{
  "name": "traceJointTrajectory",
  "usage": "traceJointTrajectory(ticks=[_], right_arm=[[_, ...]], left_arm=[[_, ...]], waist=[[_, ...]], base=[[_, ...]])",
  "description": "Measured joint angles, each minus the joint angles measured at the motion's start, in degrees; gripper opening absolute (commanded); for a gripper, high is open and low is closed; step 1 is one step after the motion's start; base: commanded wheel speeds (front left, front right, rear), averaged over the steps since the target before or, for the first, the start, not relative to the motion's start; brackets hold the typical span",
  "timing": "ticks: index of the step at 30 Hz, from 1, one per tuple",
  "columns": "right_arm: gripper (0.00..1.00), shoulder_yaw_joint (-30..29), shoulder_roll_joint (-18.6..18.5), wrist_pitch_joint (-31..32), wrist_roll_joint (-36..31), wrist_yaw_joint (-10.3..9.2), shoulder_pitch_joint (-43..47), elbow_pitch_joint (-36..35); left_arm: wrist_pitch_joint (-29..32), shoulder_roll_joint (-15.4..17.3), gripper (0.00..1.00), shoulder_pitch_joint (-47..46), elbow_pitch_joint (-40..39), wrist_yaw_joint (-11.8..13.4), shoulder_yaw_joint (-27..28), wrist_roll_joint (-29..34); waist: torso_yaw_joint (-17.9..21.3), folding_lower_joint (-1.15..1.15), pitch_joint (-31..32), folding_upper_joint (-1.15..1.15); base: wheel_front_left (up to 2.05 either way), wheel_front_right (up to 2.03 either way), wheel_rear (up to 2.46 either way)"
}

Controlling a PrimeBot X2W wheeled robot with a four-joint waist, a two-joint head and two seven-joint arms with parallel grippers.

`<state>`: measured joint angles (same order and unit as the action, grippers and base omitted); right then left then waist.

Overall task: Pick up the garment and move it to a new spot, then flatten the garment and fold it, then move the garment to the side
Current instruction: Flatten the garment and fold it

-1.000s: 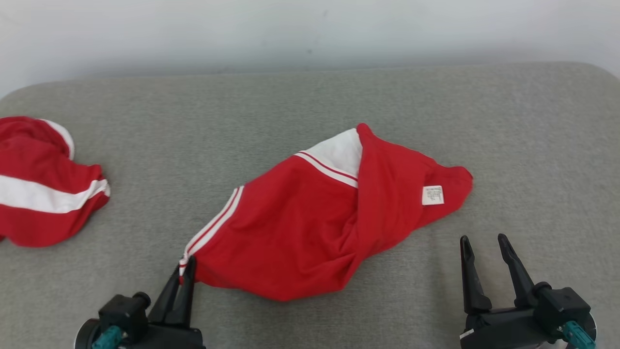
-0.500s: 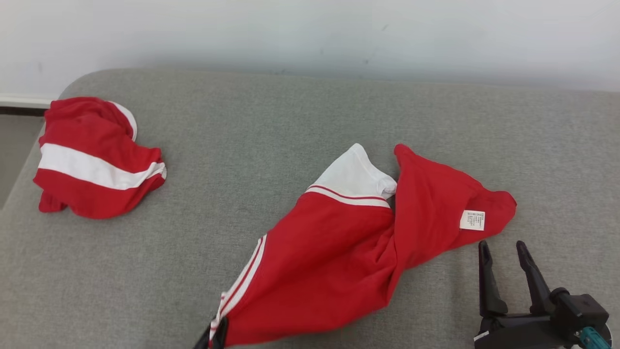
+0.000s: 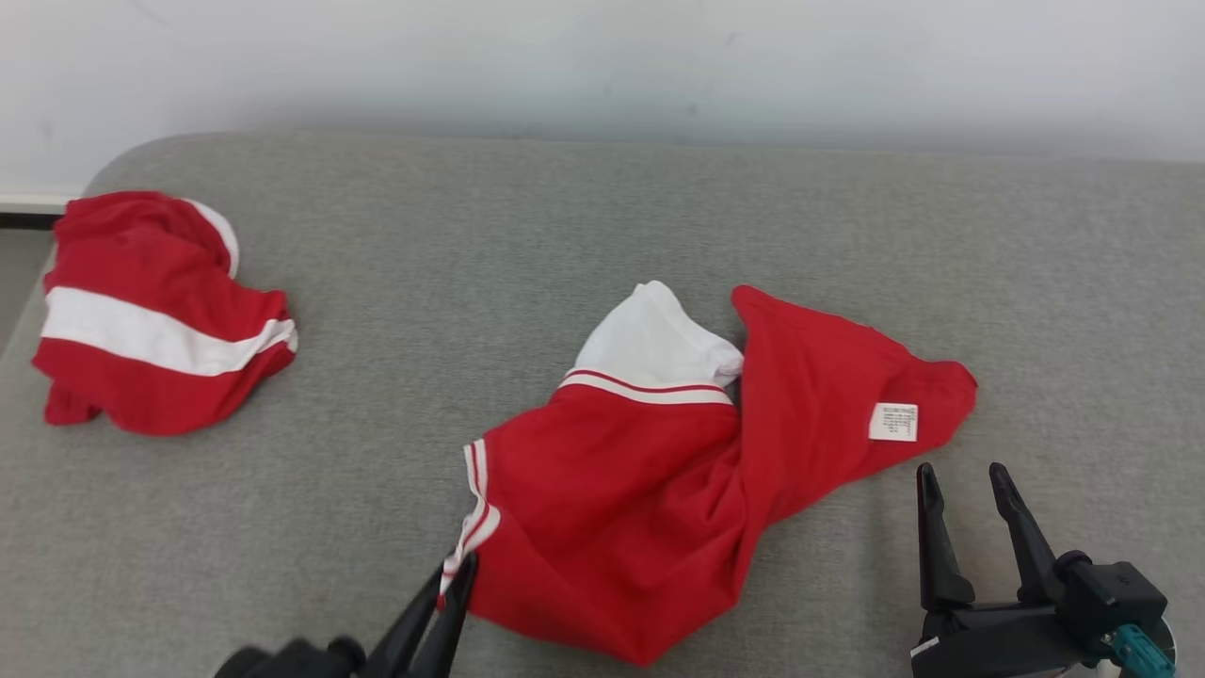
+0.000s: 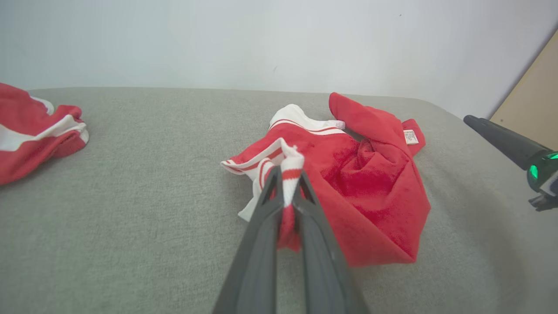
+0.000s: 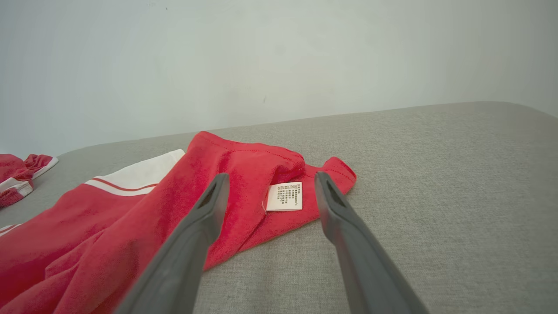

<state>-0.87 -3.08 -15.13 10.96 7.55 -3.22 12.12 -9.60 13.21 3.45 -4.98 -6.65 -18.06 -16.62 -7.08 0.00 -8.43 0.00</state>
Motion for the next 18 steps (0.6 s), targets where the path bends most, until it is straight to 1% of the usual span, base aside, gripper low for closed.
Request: traceJointTrajectory(ticks=[7,9,18], right_arm=[[1.0,0.41,-0.08,0.0,-0.07,0.0,-1.22,0.59],[1.0,0.41,-0.07,0.0,-0.05,0.0,-1.43,0.66],[1.0,0.45,0.08,0.0,0.34,0.0,-3.98,1.96]], left_arm=[[-1.65,2.26,0.0,-11.13,7.04,-0.46,-0.99,-0.03],[-1.96,2.33,0.0,-12.83,8.09,-0.48,-0.82,-0.48],[-4.01,4.23,0.0,-27.83,21.19,-0.85,-0.51,-2.74]], waist=[[4.02,0.0,-0.89,0.0],[4.7,0.0,-1.12,0.0],[10.98,0.01,-4.35,0.0]], base=[[0.0,0.0,0.0],[0.0,0.0,0.0],[0.0,0.0,0.0]])
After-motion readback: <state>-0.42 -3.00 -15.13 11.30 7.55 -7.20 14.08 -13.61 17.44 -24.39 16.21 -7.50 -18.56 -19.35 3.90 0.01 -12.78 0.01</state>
